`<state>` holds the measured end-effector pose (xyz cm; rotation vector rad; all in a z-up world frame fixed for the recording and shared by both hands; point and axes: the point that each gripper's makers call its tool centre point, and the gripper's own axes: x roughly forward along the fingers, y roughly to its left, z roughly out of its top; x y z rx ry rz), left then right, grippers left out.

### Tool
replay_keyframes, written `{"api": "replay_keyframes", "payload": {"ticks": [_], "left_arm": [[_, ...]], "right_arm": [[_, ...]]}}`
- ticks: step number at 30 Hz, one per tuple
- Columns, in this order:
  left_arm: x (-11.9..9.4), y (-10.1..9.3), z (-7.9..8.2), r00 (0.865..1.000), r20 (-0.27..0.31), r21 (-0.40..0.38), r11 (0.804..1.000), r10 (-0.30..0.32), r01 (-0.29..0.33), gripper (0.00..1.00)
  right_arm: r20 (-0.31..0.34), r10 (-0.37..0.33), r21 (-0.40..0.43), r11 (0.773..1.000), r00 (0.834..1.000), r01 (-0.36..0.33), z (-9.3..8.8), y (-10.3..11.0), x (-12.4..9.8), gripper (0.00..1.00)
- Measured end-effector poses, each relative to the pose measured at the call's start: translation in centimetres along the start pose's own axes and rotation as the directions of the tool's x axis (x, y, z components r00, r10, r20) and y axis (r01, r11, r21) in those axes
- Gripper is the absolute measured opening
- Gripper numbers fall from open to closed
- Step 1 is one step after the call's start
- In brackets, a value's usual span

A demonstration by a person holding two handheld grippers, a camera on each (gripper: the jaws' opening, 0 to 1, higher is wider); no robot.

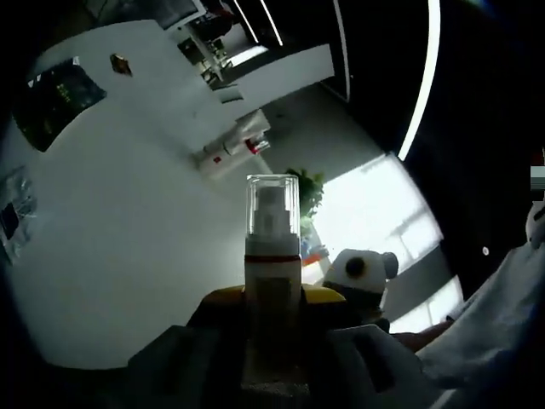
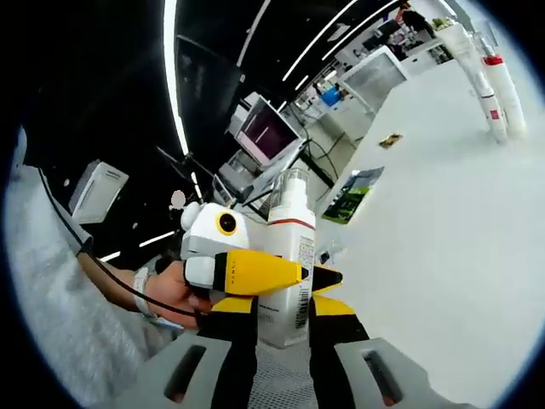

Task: Arrange the skincare products in the storage area until every visible bottle or jar stands upright without overlapping.

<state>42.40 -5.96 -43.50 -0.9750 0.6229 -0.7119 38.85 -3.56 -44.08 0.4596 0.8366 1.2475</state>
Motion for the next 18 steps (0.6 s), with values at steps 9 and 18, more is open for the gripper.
{"api": "replay_keyframes", "payload": {"ticks": [9,18], "left_arm": [[-0.6,2.0,0.3,0.99,0.019,0.11,0.984,0.142,-0.143,0.18],[-2.4,4.9,2.6,0.948,0.135,0.232,0.921,0.289,-0.314,0.18]], "right_arm": [[-0.026,-0.044,-0.102,0.994,0.999,0.041,-0.6,-0.7,0.6,0.21],[0.086,-0.069,-0.054,0.996,0.994,0.074,1.3,-1.5,-0.4,0.3]]}}
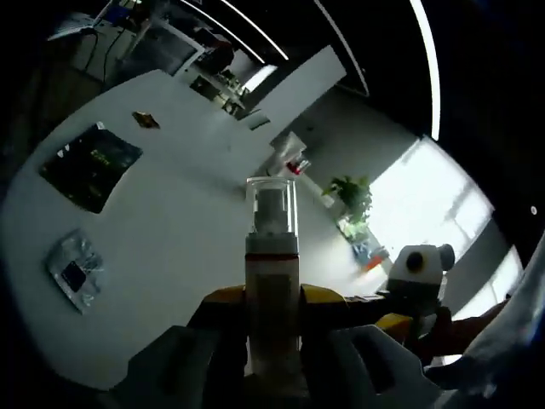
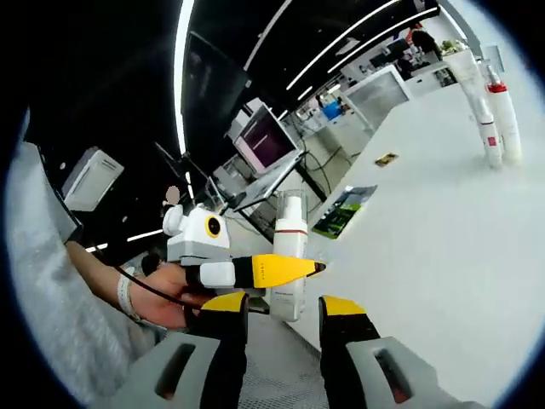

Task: Arrange the skincare products in the storage area until every visible bottle or jar stands upright without overlapping.

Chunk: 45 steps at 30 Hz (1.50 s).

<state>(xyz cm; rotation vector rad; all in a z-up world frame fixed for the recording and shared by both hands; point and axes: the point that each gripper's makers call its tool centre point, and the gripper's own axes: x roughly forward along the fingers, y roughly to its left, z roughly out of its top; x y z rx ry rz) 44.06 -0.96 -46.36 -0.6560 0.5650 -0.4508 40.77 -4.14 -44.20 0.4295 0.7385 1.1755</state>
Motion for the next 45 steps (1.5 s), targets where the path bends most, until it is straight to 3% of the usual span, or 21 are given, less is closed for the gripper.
{"api": "replay_keyframes", "payload": {"ticks": [3,6,10,18,21,27,28,30,32,34,39,41,43,45], "left_arm": [[0.4,-0.9,-1.2,0.997,-0.07,0.081,0.997,-0.014,0.02,0.18],[0.8,-2.2,-3.0,0.986,-0.165,0.222,0.973,-0.023,0.06,0.18],[1.0,-3.2,-4.6,0.97,-0.241,0.306,0.946,-0.028,0.103,0.18],[1.0,-3.8,-5.6,0.957,-0.289,0.396,0.908,-0.018,0.137,0.18],[1.0,-3.7,-5.9,0.953,-0.302,0.449,0.881,-0.005,0.147,0.18],[1.0,-3.5,-6.3,0.947,-0.322,0.482,0.865,0.022,0.144,0.18],[1.0,-3.5,-6.3,0.945,-0.326,0.483,0.864,0.026,0.142,0.19],[1.0,-3.5,-6.6,0.938,-0.346,0.44,0.887,0.022,0.141,0.19],[0.8,-3.5,-6.5,0.937,-0.35,0.423,0.895,0.018,0.14,0.19],[0.6,-3.3,-6.6,0.927,-0.374,0.399,0.907,0.03,0.131,0.19],[-0.2,-2.3,-7.2,0.906,-0.418,0.411,0.903,0.066,0.124,0.21],[-0.4,-1.4,-7.3,0.899,-0.425,0.425,0.901,0.109,0.091,0.28],[-0.4,-1.1,-7.3,0.893,-0.433,0.406,0.911,0.122,0.072,0.35],[-0.4,-1.1,-7.2,0.893,-0.433,0.403,0.912,0.12,0.073,0.34]], "right_arm": [[0.029,-0.029,0.019,0.999,0.999,0.029,0.5,-0.7,-0.2,0.31],[0.061,-0.041,0.025,0.999,0.997,0.039,1.1,-0.8,-0.5,0.3],[0.062,-0.043,0.035,0.999,0.997,0.041,1.1,-1.0,-0.4,0.27],[0.044,-0.043,0.053,0.998,0.998,0.041,0.7,-1.1,-0.2,0.22],[0.042,-0.048,0.076,0.996,0.998,0.045,0.6,-1.4,-0.2,0.18],[0.021,-0.047,0.115,0.992,0.999,0.044,0.2,-1.6,-0.2,0.14],[0.019,-0.047,0.112,0.993,0.999,0.044,0.1,-1.6,-0.3,0.14],[0.015,-0.04,0.107,0.993,0.999,0.038,0.1,-1.5,-0.3,0.14],[0.014,-0.036,0.103,0.994,0.999,0.034,0.1,-1.4,-0.3,0.13],[0.009,-0.034,0.098,0.995,0.999,0.033,0.1,-1.3,-0.3,0.13],[0.027,-0.033,0.083,0.996,0.999,0.031,0.4,-1.2,-0.4,0.13],[0.037,-0.049,0.086,0.995,0.998,0.045,0.6,-1.6,-0.6,0.13],[0.056,-0.06,0.098,0.994,0.997,0.054,0.9,-1.9,-0.9,0.13],[0.073,-0.073,0.108,0.992,0.995,0.065,1.2,-2.2,-1.1,0.13]]}}
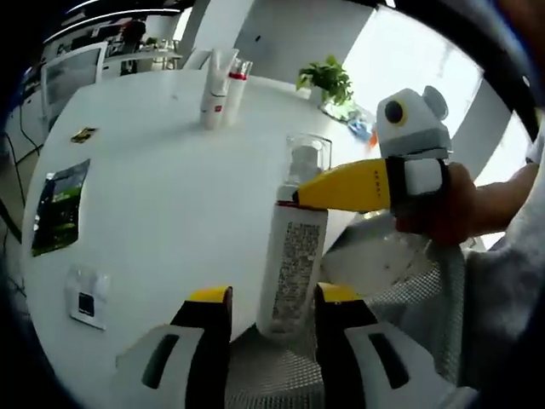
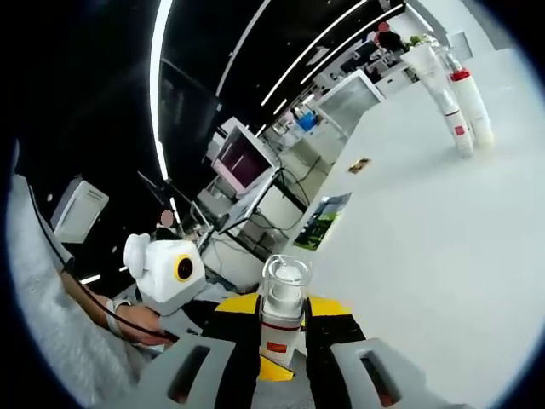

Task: Arrange the skincare products in the storage area until every visible bottle or jar stands upright without overlapping.

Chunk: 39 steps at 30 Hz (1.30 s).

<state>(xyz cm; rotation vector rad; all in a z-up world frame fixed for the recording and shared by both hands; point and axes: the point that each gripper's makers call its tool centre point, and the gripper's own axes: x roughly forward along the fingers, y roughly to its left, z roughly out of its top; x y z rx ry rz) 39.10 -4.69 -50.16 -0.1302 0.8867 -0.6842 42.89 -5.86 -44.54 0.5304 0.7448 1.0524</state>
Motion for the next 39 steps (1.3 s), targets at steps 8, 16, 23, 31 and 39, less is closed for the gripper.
{"api": "replay_keyframes", "payload": {"ticks": [8,16,23,31,39], "left_arm": [[-1.4,2.6,-0.2,0.996,-0.004,0.085,0.992,0.093,-0.092,0.49],[-2.6,5.1,-0.9,0.984,-0.029,0.17,0.971,0.178,-0.171,0.58],[-3.1,7.5,-2.9,0.957,-0.107,0.299,0.926,0.271,-0.229,0.52],[-2.7,7.7,-3.5,0.951,-0.085,0.254,0.93,0.296,-0.266,0.47],[-2.9,9.2,-3.1,0.932,-0.052,0.259,0.906,0.358,-0.334,0.43]], "right_arm": [[0.014,-0.023,-0.016,1.0,1.0,0.023,0.3,-0.2,-0.1,0.13],[-0.006,-0.03,-0.043,0.999,1.0,0.03,-0.1,-0.1,0.0,0.13],[-0.023,-0.036,-0.049,0.998,0.999,0.035,-0.4,-0.2,0.0,0.13],[-0.042,-0.045,-0.072,0.997,0.998,0.042,-0.7,-0.1,0.1,0.13],[-0.067,-0.08,-0.137,0.988,0.995,0.071,-0.9,-0.3,0.2,0.13]]}}
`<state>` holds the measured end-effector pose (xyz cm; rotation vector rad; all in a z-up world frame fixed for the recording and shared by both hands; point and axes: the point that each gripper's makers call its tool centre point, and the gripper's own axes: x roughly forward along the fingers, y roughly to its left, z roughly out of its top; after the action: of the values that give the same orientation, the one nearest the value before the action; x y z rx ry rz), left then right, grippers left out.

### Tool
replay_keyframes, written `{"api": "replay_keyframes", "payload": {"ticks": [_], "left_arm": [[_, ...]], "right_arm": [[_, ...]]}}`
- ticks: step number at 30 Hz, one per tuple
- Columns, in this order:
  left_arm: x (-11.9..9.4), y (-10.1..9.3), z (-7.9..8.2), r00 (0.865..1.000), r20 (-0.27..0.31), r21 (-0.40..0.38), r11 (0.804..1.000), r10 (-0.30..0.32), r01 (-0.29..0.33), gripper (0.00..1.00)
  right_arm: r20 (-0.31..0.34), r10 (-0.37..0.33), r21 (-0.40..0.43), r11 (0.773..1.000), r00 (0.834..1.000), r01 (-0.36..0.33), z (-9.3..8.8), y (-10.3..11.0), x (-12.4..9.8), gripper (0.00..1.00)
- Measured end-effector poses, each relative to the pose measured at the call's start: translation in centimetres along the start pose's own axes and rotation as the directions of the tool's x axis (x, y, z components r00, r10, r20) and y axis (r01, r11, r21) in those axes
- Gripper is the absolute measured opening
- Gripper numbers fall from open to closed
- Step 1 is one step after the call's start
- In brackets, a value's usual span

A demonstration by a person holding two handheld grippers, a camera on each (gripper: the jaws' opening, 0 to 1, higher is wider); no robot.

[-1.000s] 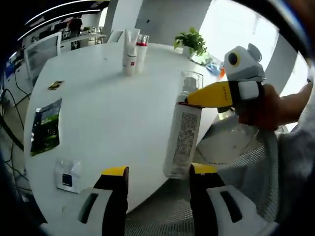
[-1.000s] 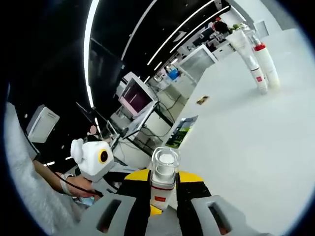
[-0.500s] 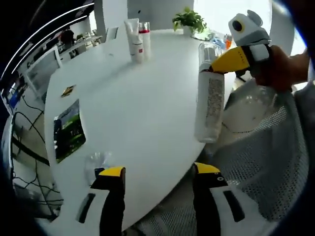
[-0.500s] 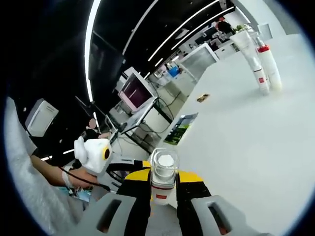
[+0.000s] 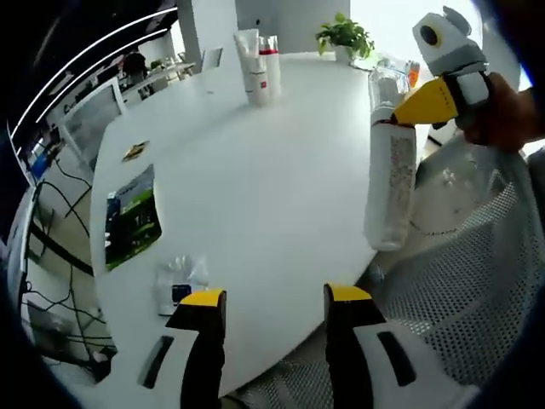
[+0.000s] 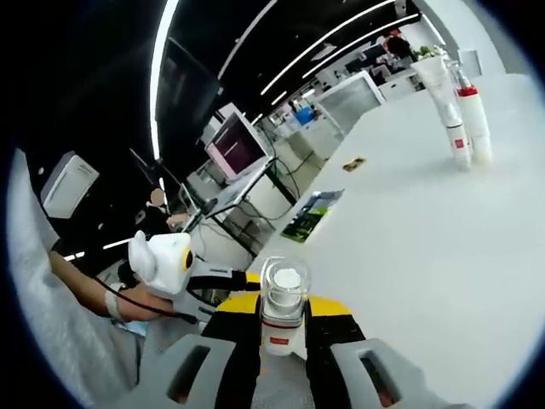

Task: Arrange the skincare products in the storage area until every visible bottle or jar stands upright without overlapping.

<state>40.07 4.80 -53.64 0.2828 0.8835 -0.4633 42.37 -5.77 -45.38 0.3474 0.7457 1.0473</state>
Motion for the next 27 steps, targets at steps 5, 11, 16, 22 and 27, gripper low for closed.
{"api": "replay_keyframes", "payload": {"ticks": [5,11,16,22,27], "left_arm": [[0.0,-0.2,-0.1,1.0,0.001,0.008,1.0,-0.004,0.004,0.42],[0.1,-0.2,-0.3,1.0,-0.008,0.022,1.0,-0.001,0.001,0.42],[0.2,-0.4,-0.6,1.0,-0.023,0.025,1.0,-0.009,0.009,0.42],[0.5,-0.4,-1.5,0.997,-0.07,0.032,0.999,-0.01,0.012,0.41],[0.5,-0.4,-1.7,0.997,-0.079,0.033,0.999,-0.011,0.014,0.4]], "right_arm": [[-0.007,-0.035,-0.075,0.997,0.999,0.034,0.5,-1.0,-0.2,0.13],[-0.015,-0.083,-0.158,0.984,0.996,0.079,2.0,-3.0,-0.6,0.13],[-0.008,-0.131,-0.205,0.97,0.991,0.127,3.5,-4.6,-0.6,0.13],[-0.013,-0.161,-0.303,0.941,0.987,0.149,5.3,-6.0,-0.4,0.13],[-0.007,-0.181,-0.332,0.928,0.983,0.169,6.6,-7.0,-0.2,0.13]]}}
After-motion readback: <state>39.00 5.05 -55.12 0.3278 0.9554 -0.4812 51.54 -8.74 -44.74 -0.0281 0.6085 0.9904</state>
